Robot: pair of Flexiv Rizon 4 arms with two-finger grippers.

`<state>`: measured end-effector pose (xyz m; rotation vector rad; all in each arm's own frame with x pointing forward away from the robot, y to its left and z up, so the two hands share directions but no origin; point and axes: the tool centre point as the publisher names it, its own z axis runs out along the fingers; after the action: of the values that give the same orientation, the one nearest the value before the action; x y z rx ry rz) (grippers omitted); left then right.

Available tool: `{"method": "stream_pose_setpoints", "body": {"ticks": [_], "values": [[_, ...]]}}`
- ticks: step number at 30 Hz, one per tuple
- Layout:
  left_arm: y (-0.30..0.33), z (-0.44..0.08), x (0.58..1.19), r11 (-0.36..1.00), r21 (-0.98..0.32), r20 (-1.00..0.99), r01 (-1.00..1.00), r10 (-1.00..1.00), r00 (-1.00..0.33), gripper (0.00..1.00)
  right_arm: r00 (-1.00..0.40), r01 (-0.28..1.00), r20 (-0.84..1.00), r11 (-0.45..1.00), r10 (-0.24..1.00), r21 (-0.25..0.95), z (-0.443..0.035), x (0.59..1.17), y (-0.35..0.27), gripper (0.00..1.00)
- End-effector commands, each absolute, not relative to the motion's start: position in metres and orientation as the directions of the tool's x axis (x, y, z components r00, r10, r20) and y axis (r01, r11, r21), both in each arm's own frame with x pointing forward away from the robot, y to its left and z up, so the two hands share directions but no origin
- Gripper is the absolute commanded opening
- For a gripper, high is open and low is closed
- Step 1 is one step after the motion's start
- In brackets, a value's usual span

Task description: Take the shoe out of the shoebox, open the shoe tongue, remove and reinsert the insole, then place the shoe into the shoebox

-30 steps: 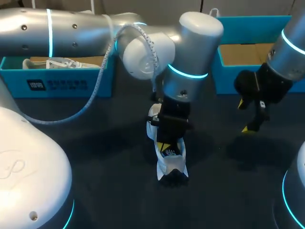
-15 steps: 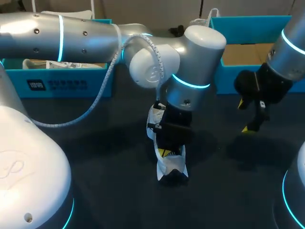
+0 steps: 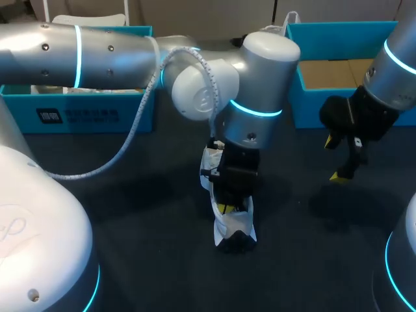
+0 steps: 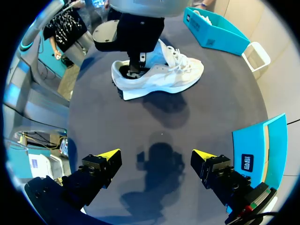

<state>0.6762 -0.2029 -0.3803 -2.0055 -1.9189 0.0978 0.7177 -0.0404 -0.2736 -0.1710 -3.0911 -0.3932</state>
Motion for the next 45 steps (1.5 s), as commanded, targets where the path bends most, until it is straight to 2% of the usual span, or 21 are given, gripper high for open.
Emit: {"method": "stream_pose_setpoints", "body": {"ticks": [1, 13, 22, 29, 39, 45], "values": [[-0.208, -0.401, 0.677, 0.004, -0.306, 0.204, 0.952, 0.977, 0.061, 0.00, -0.994, 0.112, 0.034, 0.963, 0.107, 0.247, -0.274, 0.717, -0.040, 1.00], [-0.209, -0.360, 0.666, -0.040, -0.301, 0.062, 0.953, 0.996, 0.061, 0.00, -0.994, 0.112, 0.034, 0.963, 0.107, 0.247, -0.274, 0.717, -0.040, 1.00], [-0.231, -0.392, 0.649, -0.055, -0.335, 0.071, 0.941, 0.994, 0.084, 0.00, -0.994, 0.112, 0.034, 0.963, 0.107, 0.247, -0.274, 0.717, -0.040, 1.00], [-0.227, -0.416, 0.660, -0.003, -0.326, 0.085, 0.945, 0.996, 0.032, 0.00, -0.994, 0.112, 0.034, 0.963, 0.107, 0.247, -0.274, 0.717, -0.040, 1.00], [-0.215, -0.386, 0.671, -0.002, -0.284, 0.027, 0.959, 1.000, 0.010, 0.00, -0.994, 0.112, 0.034, 0.963, 0.107, 0.247, -0.274, 0.717, -0.040, 1.00], [-0.220, -0.389, 0.668, -0.015, -0.294, 0.011, 0.956, 1.000, 0.019, 0.00, -0.994, 0.112, 0.034, 0.963, 0.107, 0.247, -0.274, 0.717, -0.040, 1.00]]}}
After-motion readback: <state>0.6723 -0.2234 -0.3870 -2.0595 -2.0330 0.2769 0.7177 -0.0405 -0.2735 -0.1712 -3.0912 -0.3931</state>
